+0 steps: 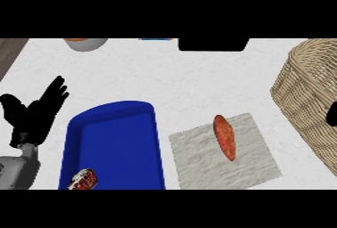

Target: Pick the sweet potato from the placemat and place it in the basket

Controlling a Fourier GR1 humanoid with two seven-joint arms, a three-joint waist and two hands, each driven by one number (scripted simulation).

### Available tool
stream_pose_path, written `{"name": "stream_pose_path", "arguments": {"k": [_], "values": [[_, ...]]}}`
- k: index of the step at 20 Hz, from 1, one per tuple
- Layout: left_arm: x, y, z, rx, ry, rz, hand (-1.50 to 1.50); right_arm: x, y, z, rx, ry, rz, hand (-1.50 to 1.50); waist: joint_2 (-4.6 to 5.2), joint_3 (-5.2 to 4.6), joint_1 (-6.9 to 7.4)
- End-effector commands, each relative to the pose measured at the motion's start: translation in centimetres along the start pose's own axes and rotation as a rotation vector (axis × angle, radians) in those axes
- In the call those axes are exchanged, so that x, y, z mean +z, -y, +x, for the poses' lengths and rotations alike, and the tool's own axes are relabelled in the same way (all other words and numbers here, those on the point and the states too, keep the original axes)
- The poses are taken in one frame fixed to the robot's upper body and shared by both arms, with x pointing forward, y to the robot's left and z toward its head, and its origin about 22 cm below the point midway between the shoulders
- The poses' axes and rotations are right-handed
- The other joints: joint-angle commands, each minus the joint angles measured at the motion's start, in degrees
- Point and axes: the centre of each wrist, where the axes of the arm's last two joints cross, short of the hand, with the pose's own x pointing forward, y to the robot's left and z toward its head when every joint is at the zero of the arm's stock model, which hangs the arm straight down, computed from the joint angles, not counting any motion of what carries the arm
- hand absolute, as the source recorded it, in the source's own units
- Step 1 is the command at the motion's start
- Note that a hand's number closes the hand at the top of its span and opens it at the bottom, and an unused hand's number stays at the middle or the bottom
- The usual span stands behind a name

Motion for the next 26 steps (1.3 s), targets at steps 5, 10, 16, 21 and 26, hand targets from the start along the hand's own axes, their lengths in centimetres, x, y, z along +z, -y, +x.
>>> {"name": "stream_pose_path", "arguments": {"k": [5, 10, 16, 21, 26], "values": [[-0.2, 1.0, -0.7, 0.003, -0.004, 0.003, 0.0, 1.7, -3.5, -5.0, -0.131, 0.084, -0.092, -1.5, 0.07, 0.09, -0.56], [-0.6, -1.4, -1.2, -0.001, 0.007, 0.017, 0.0, 3.4, -6.9, -7.8, -0.147, 0.108, -0.046, -1.5, 0.11, 0.08, -0.59], [-0.1, 0.4, 0.8, 0.005, 0.006, 0.006, 0.0, -1.1, -12.7, -8.7, -0.159, 0.137, -0.132, -1.5, -0.02, 0.11, -0.03], [-0.9, -0.2, 0.8, 0.003, 0.001, 0.002, 0.0, -3.6, -15.6, -10.0, -0.217, 0.15, -0.178, -1.5, 0.07, 0.06, -0.19], [0.1, -1.5, 0.2, 0.015, -0.002, -0.016, 0.0, -7.9, -19.3, -10.1, -0.291, 0.188, -0.189, -1.5, 0.05, 0.05, 0.14]]}}
